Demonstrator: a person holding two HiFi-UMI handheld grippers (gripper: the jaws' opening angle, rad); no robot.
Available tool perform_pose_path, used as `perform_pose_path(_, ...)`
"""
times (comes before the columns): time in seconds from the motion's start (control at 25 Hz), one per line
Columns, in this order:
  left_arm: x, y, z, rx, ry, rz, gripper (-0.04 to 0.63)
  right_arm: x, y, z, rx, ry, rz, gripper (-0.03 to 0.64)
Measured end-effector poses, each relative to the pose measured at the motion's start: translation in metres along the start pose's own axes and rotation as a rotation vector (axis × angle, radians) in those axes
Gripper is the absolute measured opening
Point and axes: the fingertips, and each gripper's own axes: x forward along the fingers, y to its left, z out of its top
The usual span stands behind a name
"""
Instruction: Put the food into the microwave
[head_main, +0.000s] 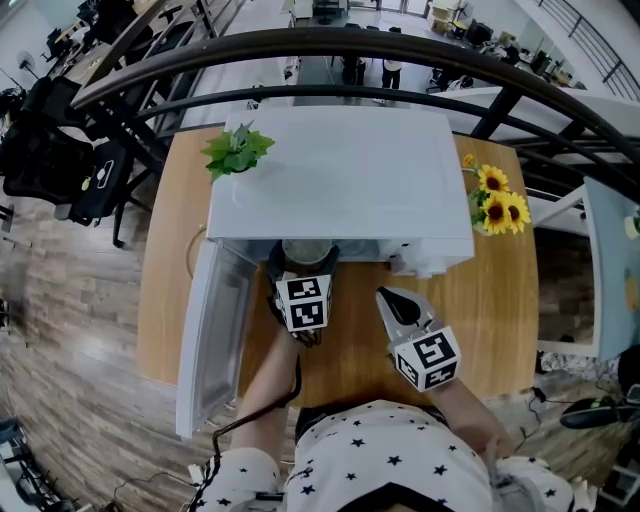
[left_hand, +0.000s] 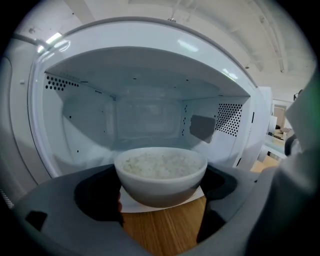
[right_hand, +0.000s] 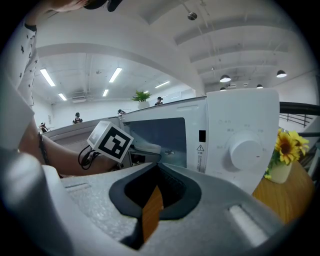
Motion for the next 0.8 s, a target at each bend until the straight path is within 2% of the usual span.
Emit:
perform_pose_path(0.36,0.015,0.001,-0.009,0.014,0.042,-0.001,0.469,0.001,-0.004,0.001,-0.006,0.006,-0.004,0.006)
perform_pose_path(0.8,0.026,0.003,-0.007,0.019,0.049,-0.002,0.469,0.003,-0.004,0.001,-0.006,0.007,-0.005,0.006)
